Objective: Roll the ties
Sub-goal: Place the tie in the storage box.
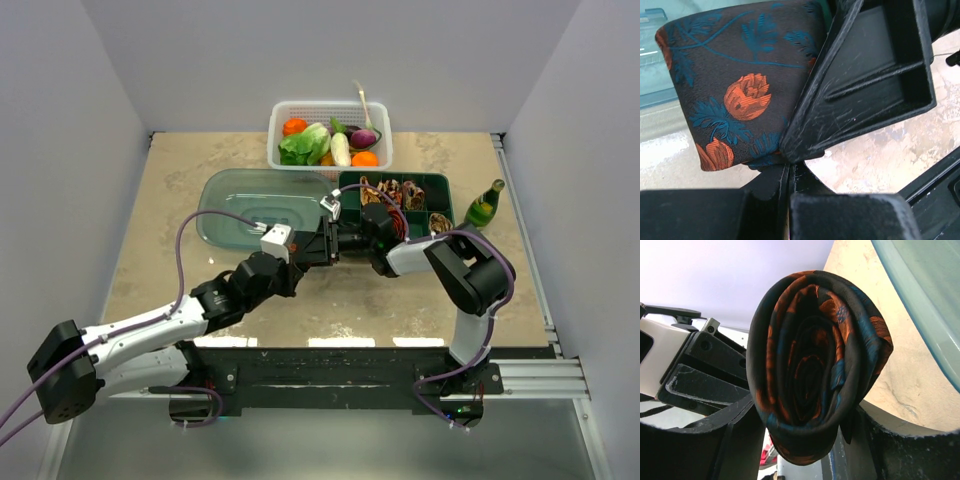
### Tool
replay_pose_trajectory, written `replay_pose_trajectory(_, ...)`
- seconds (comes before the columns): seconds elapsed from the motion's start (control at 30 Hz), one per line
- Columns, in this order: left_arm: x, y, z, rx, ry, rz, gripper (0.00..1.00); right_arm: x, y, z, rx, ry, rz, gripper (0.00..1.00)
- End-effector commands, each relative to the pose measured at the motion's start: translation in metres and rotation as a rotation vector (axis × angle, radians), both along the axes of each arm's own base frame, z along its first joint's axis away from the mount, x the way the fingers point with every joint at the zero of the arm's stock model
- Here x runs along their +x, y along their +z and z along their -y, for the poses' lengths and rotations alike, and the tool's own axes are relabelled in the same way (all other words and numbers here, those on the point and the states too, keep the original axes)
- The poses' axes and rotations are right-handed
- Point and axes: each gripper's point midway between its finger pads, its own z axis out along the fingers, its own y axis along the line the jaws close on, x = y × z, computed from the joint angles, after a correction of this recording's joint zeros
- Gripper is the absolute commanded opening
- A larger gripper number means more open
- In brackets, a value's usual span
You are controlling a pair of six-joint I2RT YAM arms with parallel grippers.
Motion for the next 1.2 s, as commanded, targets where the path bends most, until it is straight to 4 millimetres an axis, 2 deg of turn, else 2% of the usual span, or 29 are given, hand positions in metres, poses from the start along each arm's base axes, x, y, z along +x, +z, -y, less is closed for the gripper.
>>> replay_pose_trajectory(0.0,0.015,0.031,0.01,-0.083,0.039,0.086,0.0,-0.012,0.028,-0.002,0.066,0.035,0.067,0.59)
replay_pose_trajectory(0.17,0.018,0.031,0.007,-0.082,0.065,0.093,0.0,-0.011,0.027,-0.002,0.065,0.027,0.063,0.56)
replay_pose_trajectory(0.37,0.016,0.03,0.013,-0.081,0.041,0.086,0.0,-0.01,0.025,-0.002,0.065,0.023,0.063,0.5)
replay_pose_trajectory(0.53,0.015,0.032,0.012,-0.08,0.034,0.088,0.0,-0.011,0.029,-0.001,0.092,0.021,0.071,0.36)
replay_pose_trajectory(0.6,0.014,0.035,0.009,-0.082,0.039,0.091,0.0,-0.012,0.033,-0.001,0.119,0.022,0.069,0.31)
replay_pose_trajectory(0.73,0.012,0.041,0.002,-0.081,0.056,0.1,0.0,-0.014,0.04,-0.001,0.157,0.026,0.059,0.27)
replay_pose_trajectory(0.9,0.008,0.048,-0.01,-0.075,0.08,0.105,0.0,-0.006,0.047,-0.001,0.162,0.014,0.068,0.25)
replay_pose_trajectory(1.0,0.007,0.06,-0.014,-0.088,0.089,0.122,0.08,0.001,0.048,0.0,0.131,-0.002,0.087,0.24)
replay_pose_trajectory(1.07,0.006,0.073,-0.016,-0.112,0.086,0.148,0.16,0.009,0.052,0.0,0.115,-0.016,0.141,0.24)
replay_pose_trajectory(1.1,0.006,0.078,-0.018,-0.122,0.089,0.159,0.24,0.013,0.043,0.002,0.067,-0.027,0.109,0.24)
replay_pose_trajectory(1.17,0.005,0.092,-0.022,-0.15,0.09,0.194,0.31,0.026,0.051,0.003,0.034,-0.06,0.206,0.24)
